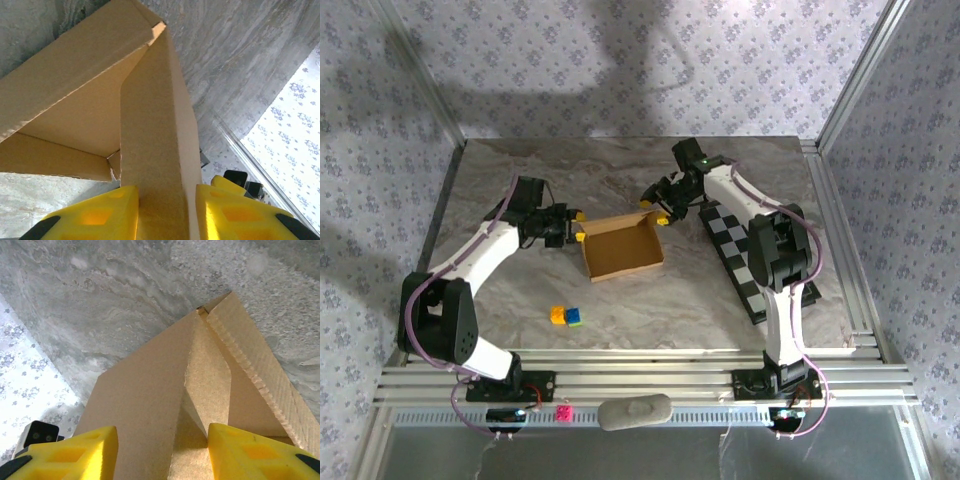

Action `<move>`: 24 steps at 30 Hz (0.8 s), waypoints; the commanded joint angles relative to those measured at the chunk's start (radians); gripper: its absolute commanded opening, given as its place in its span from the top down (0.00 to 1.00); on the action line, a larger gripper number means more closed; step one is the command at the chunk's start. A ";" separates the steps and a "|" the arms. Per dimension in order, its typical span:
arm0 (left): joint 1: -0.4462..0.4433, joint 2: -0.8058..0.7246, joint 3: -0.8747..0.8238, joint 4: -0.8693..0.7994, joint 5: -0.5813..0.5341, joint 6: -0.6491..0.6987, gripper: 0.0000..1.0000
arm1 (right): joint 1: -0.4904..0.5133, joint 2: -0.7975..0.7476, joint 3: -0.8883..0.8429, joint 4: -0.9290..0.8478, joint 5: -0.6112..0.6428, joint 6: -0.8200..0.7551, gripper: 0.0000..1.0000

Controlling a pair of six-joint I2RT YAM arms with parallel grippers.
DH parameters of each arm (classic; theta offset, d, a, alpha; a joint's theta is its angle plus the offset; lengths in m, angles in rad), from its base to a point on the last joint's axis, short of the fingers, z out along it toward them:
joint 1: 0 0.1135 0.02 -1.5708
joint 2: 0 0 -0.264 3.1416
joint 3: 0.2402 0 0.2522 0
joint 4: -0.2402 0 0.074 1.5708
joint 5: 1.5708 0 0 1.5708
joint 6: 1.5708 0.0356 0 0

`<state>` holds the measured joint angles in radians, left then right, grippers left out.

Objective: Fold the paper box

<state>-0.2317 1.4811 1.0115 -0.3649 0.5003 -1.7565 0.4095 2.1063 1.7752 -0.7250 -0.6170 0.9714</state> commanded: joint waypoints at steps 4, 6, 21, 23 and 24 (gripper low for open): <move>-0.010 -0.051 -0.054 -0.071 -0.006 0.067 0.64 | 0.029 -0.067 -0.059 -0.032 0.033 -0.066 0.54; -0.009 -0.062 -0.074 -0.077 -0.008 0.094 0.63 | 0.034 -0.085 -0.093 -0.016 0.049 -0.078 0.55; -0.009 -0.086 -0.078 -0.253 -0.063 0.405 0.41 | 0.076 -0.178 -0.266 0.071 0.182 -0.187 0.68; -0.009 -0.074 -0.059 -0.289 -0.076 0.445 0.40 | 0.081 -0.178 -0.270 0.072 0.193 -0.196 0.68; -0.009 -0.067 -0.044 -0.307 -0.086 0.469 0.40 | 0.085 -0.180 -0.271 0.070 0.203 -0.202 0.69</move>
<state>-0.2321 1.4117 0.9138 -0.5838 0.4450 -1.3849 0.4854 1.9633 1.5146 -0.6579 -0.4587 0.8032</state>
